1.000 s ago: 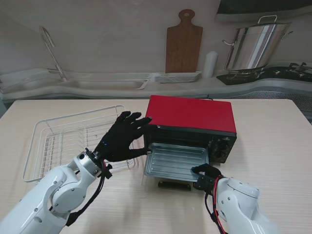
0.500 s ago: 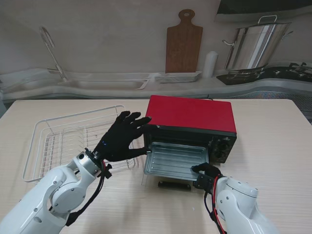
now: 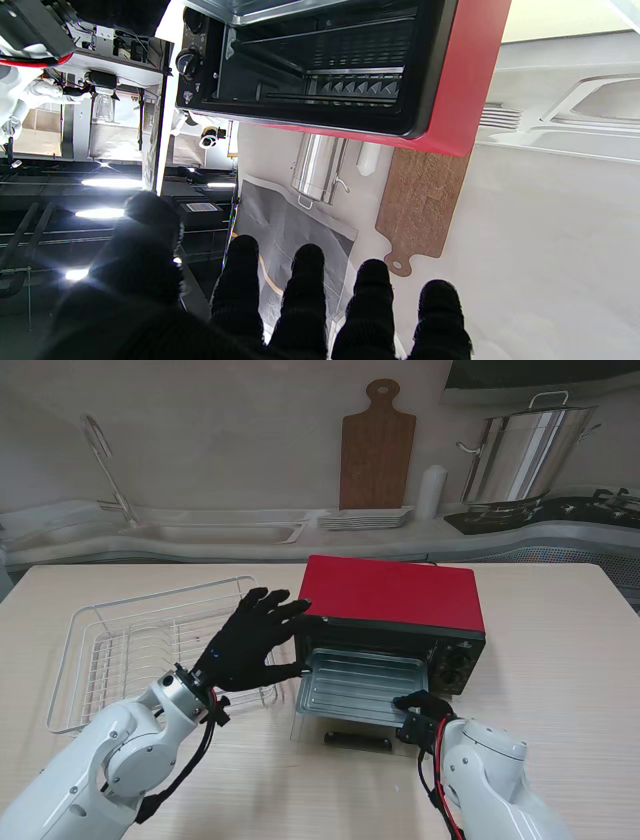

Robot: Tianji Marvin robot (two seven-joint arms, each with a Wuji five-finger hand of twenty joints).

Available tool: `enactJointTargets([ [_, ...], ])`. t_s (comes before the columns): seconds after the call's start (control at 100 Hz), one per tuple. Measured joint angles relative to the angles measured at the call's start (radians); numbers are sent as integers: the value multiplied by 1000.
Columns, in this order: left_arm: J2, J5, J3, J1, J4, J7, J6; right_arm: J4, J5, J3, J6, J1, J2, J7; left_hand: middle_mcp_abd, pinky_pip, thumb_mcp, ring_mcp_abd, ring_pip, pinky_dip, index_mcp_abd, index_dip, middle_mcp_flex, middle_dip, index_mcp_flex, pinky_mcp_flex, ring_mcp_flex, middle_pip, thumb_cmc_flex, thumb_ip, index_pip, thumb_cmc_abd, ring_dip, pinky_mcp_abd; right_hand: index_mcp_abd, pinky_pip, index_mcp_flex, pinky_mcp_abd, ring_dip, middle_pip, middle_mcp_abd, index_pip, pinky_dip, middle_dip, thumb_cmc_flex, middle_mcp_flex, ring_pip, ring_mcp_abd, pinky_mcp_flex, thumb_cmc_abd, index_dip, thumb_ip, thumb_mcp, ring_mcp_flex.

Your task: Slide the trays into the oven

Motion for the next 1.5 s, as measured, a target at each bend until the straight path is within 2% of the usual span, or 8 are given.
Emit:
enactJointTargets([
  [1.5, 1, 5, -1, -2, -3, -7, 6, 62, 11, -27, -30, 69, -10, -45, 0, 0, 0, 0, 0, 0, 0, 0, 0, 0, 0, 0, 0, 0, 0, 0, 0, 0, 0, 0, 4, 1, -19, -10, 13, 9, 0, 20, 10, 0, 0, -26, 13, -1, 33, 6, 1, -1, 0, 0],
])
